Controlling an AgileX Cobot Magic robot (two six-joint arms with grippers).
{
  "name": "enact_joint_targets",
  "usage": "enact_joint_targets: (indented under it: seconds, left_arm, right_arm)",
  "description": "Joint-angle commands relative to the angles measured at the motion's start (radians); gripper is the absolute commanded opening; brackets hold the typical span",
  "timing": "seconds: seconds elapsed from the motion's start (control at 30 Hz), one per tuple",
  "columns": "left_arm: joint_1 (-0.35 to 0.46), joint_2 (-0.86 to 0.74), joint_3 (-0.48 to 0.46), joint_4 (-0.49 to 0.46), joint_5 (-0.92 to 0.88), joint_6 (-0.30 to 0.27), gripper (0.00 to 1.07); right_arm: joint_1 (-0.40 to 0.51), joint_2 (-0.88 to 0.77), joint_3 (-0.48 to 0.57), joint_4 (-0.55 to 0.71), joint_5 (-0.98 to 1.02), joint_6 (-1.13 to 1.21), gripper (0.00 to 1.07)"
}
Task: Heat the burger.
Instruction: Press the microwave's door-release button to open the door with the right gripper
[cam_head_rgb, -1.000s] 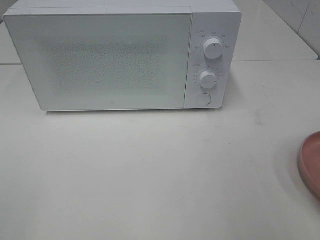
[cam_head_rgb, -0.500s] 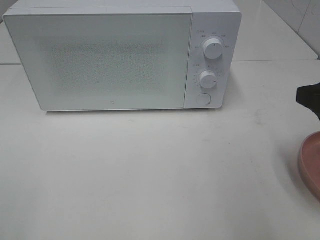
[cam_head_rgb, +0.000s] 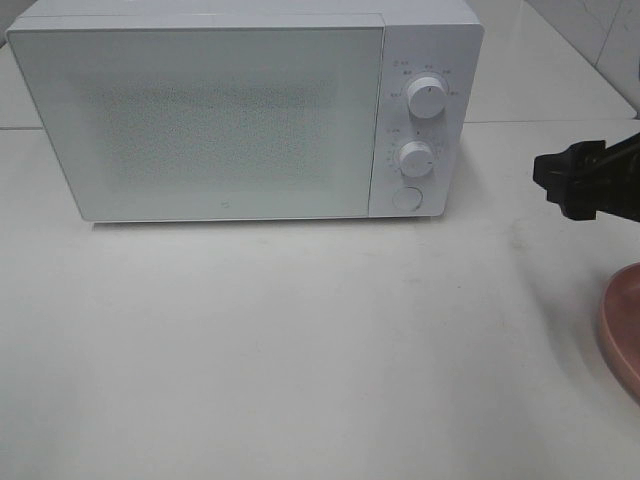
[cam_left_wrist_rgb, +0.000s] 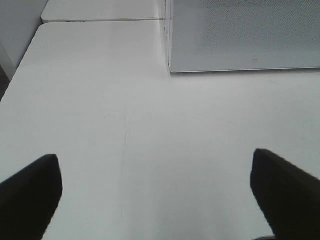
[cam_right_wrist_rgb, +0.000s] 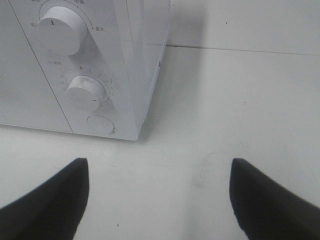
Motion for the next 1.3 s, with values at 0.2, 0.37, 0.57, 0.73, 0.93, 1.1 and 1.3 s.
enact_joint_targets:
  seconds: [0.2, 0.37, 0.57, 0.73, 0.93, 1.1, 1.3]
  left_arm:
    - [0.001, -0.023, 0.004, -0.003, -0.014, -0.005, 0.94]
    - [0.001, -0.023, 0.004, -0.003, -0.014, -0.005, 0.94]
    - [0.001, -0.023, 0.004, -0.003, -0.014, -0.005, 0.94]
    - [0.001, -0.023, 0.004, -0.003, -0.014, -0.005, 0.94]
    - [0.001, -0.023, 0.004, -0.003, -0.014, -0.005, 0.94]
    - [0.001, -0.023, 0.004, -0.003, -0.014, -0.005, 0.94]
    - [0.001, -0.023, 0.004, -0.003, -0.014, -0.005, 0.94]
  right_arm:
    - [-0.004, 0.143, 0.088, 0.026, -0.375, -0.063, 0.75]
    - [0.018, 0.197, 0.127, 0.111, -0.476, -0.097, 0.75]
    - [0.191, 0.318, 0.162, 0.354, -0.658, -0.269, 0.75]
    - [0.307, 0.375, 0.162, 0.478, -0.745, -0.310, 0.75]
    - [0.508, 0.458, 0.160, 0.678, -0.914, -0.321, 0.75]
    - [0.595, 0.499, 0.160, 0.750, -0.997, -0.321, 0.75]
    - [0.630, 0.531, 0.159, 0.787, -1.025, -0.313, 0.75]
